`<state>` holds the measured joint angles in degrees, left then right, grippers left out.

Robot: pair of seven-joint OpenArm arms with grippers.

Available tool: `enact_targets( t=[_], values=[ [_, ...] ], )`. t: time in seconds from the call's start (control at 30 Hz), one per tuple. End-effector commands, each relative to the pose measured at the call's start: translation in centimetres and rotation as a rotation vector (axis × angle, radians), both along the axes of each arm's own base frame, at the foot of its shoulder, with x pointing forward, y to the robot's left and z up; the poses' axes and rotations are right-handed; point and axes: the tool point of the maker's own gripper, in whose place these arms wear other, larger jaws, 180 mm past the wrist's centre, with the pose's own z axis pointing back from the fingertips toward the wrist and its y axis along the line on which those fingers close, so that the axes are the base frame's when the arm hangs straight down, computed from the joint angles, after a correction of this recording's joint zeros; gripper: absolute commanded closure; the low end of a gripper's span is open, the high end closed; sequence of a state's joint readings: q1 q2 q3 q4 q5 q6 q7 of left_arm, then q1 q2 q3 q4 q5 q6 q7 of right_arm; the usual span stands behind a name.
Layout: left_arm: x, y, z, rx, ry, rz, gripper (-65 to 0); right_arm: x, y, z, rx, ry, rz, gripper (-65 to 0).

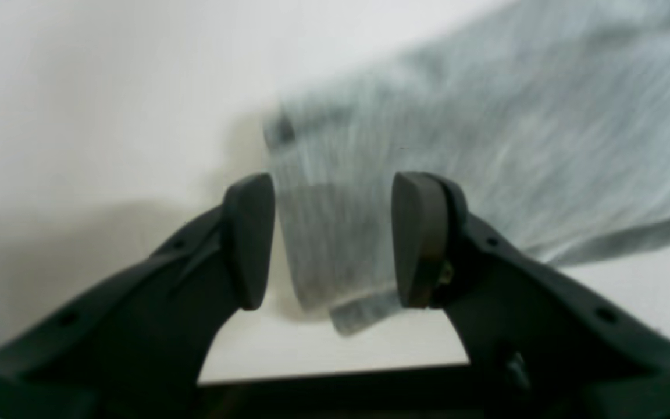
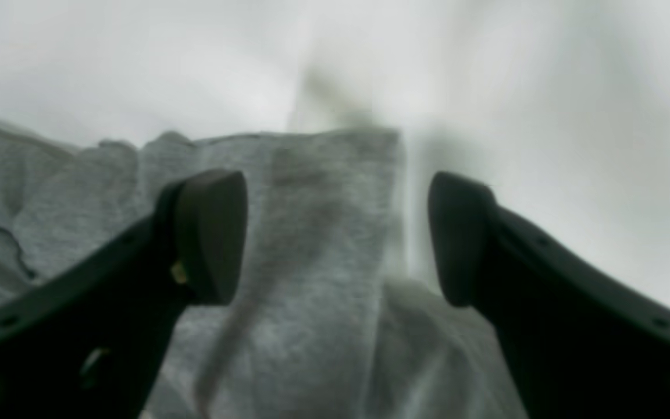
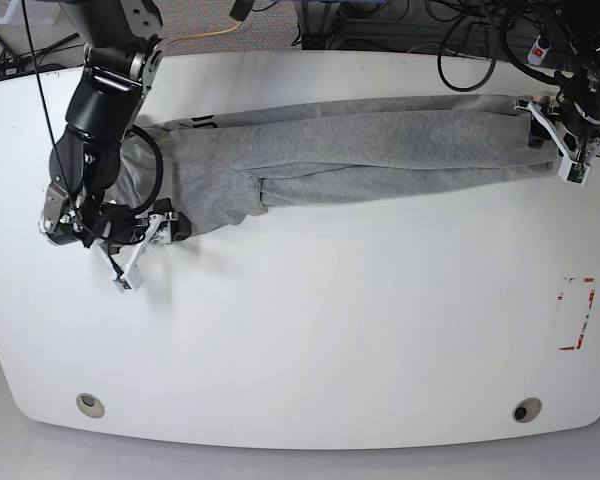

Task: Fold the T-shirt properly
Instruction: 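Hold the long folded strip with both grippers and straighten it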

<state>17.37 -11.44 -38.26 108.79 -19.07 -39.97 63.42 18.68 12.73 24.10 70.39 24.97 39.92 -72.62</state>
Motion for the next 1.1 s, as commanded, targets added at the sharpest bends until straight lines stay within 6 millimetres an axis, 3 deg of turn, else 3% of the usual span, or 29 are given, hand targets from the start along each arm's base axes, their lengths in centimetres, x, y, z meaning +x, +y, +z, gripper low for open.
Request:
enact_targets(
  t=[0.0, 0.13, 0.2, 0.3, 0.37, 0.47, 0.57, 0.73, 0.97, 1.07],
  values=[
    [0.3, 0.6, -0.1, -0.010, -0.010, 0.008, -29.3, 1.1, 0.5, 0.4, 0.015, -0.013, 0.018, -46.6],
    [-0.1, 0.7, -0.9, -0.027, 0.013, 0.020, -29.3, 1.1, 1.2, 0.1, 0.029, -0.012, 0.024, -46.3],
    [-0.1, 0.7, -1.0, -0.028, 0.012, 0.020, -29.3, 1.3, 1.8, 0.1, 0.050, -0.027, 0.019, -41.9],
    [-0.1, 0.7, -1.0, -0.024, 0.016, 0.019, -29.3, 1.4, 1.8, 0.1, 0.052, -0.033, 0.016, -28.2],
    [-0.3, 1.2, -1.2, 0.012, 0.036, 0.026, -29.3, 1.5, 1.9, 0.3, 0.054, -0.038, 0.015, -14.0],
    [-0.7, 1.9, -1.5, 0.055, 0.063, 0.038, -29.3, 1.6, 1.9, 0.5, 0.057, -0.045, 0.015, 0.0],
    [0.1, 1.6, -1.3, 0.065, 0.057, 0.022, -29.3, 2.1, 1.3, 1.9, 0.029, -0.092, 0.016, 0.0],
    [0.1, 1.4, -1.4, 0.066, 0.062, 0.012, -29.3, 0.2, -1.7, 4.4, -0.067, -0.129, -0.036, 0.0],
    [0.2, 1.3, -1.4, 0.065, 0.061, 0.008, -29.3, -3.9, -3.9, 5.1, -0.190, -0.152, -0.045, 0.0],
    [0.2, 1.3, -1.4, 0.065, 0.061, 0.008, -29.3, -5.7, -3.9, 4.8, -0.153, -0.152, -0.050, 0.0]
  ],
)
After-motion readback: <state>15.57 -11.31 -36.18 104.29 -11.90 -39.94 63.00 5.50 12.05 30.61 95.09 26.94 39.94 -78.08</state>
